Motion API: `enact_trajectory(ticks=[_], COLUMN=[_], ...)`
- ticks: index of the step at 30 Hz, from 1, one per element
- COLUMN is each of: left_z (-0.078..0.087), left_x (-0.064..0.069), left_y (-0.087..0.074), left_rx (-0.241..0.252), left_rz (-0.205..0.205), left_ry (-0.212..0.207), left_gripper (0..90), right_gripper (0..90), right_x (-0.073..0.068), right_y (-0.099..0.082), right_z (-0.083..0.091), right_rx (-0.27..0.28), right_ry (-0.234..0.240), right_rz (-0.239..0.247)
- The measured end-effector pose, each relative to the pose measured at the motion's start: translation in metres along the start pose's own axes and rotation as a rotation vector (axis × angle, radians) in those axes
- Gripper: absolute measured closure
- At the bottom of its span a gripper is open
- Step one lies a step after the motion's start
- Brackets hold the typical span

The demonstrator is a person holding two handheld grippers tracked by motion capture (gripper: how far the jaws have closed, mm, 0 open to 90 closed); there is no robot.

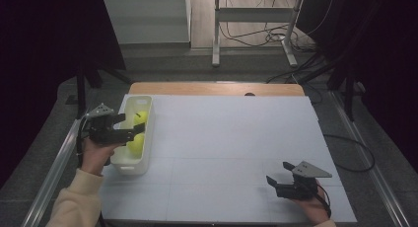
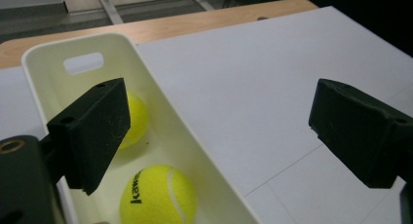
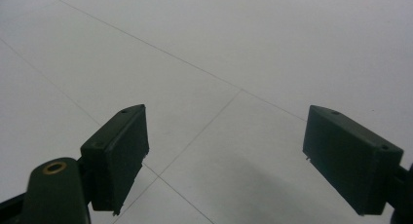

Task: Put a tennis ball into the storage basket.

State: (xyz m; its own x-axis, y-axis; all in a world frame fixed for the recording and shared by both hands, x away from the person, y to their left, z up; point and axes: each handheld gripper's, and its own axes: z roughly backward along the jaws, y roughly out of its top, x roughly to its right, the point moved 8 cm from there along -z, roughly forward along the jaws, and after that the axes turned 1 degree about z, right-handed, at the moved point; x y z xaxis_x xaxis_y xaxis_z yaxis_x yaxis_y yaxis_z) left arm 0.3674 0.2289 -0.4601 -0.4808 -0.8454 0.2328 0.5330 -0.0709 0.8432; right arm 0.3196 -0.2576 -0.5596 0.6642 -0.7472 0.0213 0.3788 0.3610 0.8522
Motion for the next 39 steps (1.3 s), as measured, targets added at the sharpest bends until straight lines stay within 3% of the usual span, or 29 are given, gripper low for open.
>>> enact_trajectory(ticks=[13, 22, 27, 39], left_z=[0.0, -0.003, -0.006, -0.016], left_x=[0.032, 0.074, 0.098, 0.12], left_y=[-0.012, -0.027, -0.042, -0.077], left_rx=[0.031, 0.03, 0.008, -0.034], left_rz=[-0.012, -0.067, -0.122, -0.156], left_ry=[-0.074, -0.15, -0.209, -0.251], left_gripper=[10.8, 11.8, 13.5, 12.8], right_gripper=[17.1, 17.0, 17.0, 16.9], right_x=[-0.002, -0.007, -0.01, -0.014], right_y=[-0.001, 0.001, 0.002, 0.001], right_z=[0.001, 0.004, 0.008, 0.014], right_rx=[-0.003, 0.01, 0.016, 0.022], right_ry=[0.005, 0.022, 0.02, 0.011], right_rz=[0.002, 0.02, 0.027, 0.032])
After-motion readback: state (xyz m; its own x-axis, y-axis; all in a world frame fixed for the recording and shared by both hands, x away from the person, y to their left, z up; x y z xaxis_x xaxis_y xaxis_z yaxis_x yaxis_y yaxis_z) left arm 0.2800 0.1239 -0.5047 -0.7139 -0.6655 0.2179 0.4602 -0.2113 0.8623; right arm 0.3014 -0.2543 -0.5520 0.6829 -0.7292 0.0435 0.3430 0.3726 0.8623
